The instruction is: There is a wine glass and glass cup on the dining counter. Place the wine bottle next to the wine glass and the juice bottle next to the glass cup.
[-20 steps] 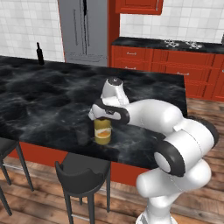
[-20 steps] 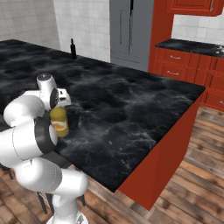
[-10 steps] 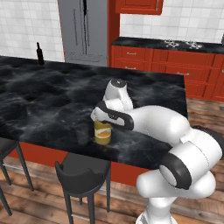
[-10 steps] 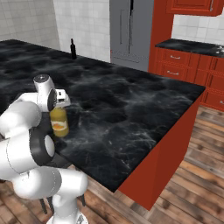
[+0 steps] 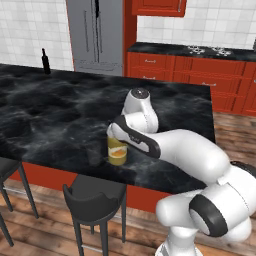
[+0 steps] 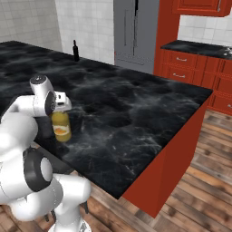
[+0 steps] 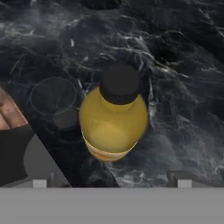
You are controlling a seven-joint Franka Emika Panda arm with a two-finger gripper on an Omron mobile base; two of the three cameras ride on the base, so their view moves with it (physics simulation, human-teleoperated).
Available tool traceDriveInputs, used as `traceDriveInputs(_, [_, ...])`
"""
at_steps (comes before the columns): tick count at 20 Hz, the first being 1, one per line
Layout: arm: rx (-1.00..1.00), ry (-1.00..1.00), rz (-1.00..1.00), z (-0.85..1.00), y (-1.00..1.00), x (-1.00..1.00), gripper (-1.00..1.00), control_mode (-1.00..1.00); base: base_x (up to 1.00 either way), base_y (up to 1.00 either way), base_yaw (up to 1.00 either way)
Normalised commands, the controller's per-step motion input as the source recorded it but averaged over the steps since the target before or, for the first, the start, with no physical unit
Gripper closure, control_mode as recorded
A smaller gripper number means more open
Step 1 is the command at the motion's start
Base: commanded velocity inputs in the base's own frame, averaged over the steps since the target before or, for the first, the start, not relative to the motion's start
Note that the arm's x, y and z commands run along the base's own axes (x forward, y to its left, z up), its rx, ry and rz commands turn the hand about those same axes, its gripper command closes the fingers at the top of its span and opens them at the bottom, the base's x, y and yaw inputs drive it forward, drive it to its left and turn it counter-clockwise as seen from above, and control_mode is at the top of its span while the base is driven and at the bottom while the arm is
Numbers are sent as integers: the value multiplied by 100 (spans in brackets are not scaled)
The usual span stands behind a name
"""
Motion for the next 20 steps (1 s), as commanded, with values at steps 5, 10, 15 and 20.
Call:
traceDriveInputs(5, [0, 0, -3, 15, -29, -47, -100, -100, 0, 0, 0])
traceDriveInputs(10, [0, -2, -2, 10, -32, -53, -100, -100, 0, 0, 0])
traceDriveInputs(15, [0, -5, -3, 10, -25, -54, -100, -100, 0, 0, 0])
traceDriveInputs(20, [0, -6, -9, 12, -15, -50, -100, -100, 0, 0, 0])
